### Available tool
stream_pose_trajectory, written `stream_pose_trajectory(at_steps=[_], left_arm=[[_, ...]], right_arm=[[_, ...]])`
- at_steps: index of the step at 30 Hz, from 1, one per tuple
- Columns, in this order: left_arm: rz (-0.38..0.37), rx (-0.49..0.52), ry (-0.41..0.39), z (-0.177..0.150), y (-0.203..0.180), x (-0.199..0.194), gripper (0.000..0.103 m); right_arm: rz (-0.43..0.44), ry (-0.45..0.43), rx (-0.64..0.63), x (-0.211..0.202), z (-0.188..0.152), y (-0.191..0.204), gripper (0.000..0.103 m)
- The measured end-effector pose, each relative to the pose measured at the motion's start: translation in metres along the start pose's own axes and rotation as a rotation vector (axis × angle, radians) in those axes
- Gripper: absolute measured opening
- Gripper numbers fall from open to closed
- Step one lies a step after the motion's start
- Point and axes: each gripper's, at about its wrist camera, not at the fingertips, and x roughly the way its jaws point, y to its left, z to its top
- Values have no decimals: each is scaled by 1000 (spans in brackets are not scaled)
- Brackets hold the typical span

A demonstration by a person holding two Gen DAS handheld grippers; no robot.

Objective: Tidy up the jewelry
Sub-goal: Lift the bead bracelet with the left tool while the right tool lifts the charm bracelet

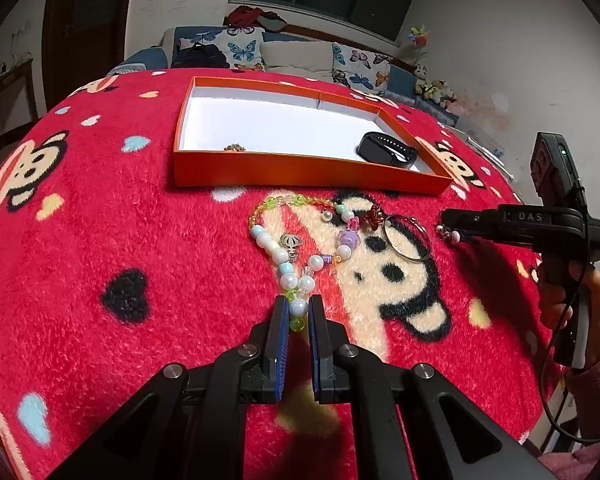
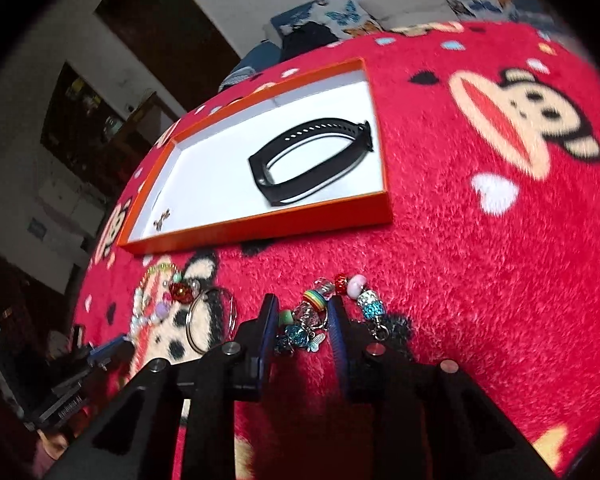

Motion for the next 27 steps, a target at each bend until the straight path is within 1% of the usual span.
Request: stream_pose_trajectory(at_steps=[3, 7, 11, 14, 20, 27], left_arm=[[-4, 0, -1, 0, 1, -1, 9], [-4, -8, -2, 0, 3, -4, 9], [-26, -31, -23, 5, 7, -15, 9], [-33, -24, -53, 13, 5, -28, 9], [-30, 35, -135, 42, -5, -63, 9], [-36, 116, -236, 92, -25, -99, 9]], right_arm=[[-9, -5, 15, 1, 1, -1, 17], [6, -20, 19, -2, 0, -2, 16], [61, -48, 12, -16, 1, -1, 16], [95, -71, -2, -29, 6, 3, 16], [163, -106, -19, -52, 18, 14, 16], [212, -148, -62, -69, 41, 31, 16]])
